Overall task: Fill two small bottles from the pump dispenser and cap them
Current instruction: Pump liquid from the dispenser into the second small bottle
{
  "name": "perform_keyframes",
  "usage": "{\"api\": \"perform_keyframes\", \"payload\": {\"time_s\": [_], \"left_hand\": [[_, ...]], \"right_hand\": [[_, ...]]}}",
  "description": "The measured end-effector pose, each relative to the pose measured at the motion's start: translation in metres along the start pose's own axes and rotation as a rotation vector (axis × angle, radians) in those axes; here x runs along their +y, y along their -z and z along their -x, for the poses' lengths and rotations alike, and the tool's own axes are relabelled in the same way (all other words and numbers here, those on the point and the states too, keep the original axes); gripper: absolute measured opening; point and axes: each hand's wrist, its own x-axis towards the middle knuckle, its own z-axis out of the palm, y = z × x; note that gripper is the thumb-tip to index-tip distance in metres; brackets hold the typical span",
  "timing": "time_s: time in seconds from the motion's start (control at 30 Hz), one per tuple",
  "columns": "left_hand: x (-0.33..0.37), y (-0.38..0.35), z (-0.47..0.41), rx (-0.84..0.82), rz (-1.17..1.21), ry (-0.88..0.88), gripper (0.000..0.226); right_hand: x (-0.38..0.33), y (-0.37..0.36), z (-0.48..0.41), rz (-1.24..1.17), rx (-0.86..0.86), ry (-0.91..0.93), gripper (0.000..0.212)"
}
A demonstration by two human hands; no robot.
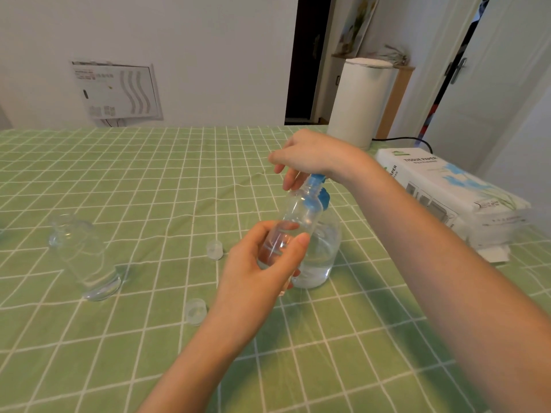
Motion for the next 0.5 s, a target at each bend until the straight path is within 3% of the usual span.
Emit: {"api": "perform_keyframes", "payload": {"time_s": [0.5], "left_hand": [[-0.005,0.002,0.002,-0.004,-0.02,0.011,0.036]], "right_hand": [[0.009,-0.013,-0.002,-0.065,-0.024,-0.036,0.024]]}}
